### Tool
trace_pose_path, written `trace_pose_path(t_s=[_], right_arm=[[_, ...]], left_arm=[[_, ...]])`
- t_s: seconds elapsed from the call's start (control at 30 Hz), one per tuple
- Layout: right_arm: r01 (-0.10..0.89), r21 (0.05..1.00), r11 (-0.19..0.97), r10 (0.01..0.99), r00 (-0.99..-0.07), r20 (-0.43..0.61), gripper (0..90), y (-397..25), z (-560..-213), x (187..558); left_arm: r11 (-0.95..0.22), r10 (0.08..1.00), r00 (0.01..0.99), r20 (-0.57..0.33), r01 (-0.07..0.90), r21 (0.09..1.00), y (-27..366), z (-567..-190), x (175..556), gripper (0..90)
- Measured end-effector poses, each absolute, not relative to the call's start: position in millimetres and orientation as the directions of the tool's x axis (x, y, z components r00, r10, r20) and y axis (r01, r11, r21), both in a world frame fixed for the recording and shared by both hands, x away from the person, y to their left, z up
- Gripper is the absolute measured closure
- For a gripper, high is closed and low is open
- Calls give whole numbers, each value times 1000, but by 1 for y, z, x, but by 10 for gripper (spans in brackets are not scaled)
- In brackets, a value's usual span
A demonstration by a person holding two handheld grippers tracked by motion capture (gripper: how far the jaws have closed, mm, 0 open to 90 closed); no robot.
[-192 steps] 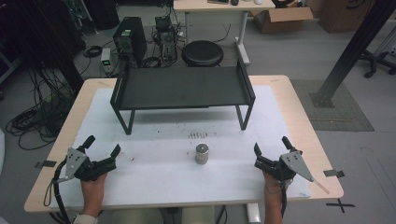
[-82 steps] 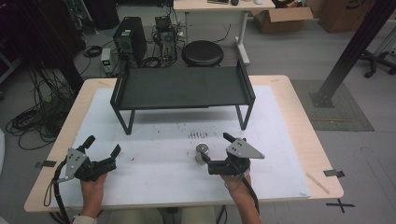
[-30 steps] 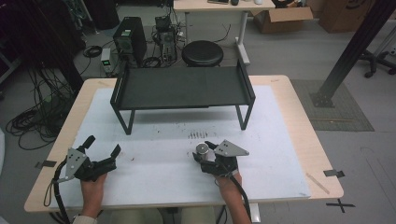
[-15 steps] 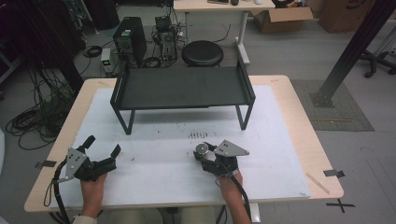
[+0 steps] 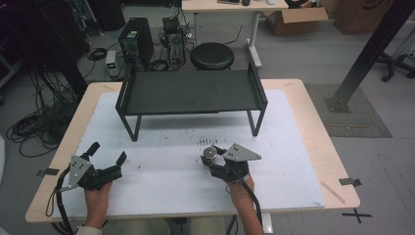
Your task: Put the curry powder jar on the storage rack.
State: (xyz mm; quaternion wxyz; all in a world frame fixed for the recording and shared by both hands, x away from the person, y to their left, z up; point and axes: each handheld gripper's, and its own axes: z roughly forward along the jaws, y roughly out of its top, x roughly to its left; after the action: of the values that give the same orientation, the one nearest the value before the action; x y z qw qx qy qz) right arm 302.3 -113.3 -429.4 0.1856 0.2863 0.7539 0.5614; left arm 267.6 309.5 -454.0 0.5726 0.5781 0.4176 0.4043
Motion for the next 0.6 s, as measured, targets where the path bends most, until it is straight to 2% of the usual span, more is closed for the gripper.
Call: trace_pose_path(t_s=[0.6], right_arm=[[191,963,191,607,-794,37,483,-109,-388,309]], left_arm=[[5,946,324,-11,20,1000,309,-454,268,3]])
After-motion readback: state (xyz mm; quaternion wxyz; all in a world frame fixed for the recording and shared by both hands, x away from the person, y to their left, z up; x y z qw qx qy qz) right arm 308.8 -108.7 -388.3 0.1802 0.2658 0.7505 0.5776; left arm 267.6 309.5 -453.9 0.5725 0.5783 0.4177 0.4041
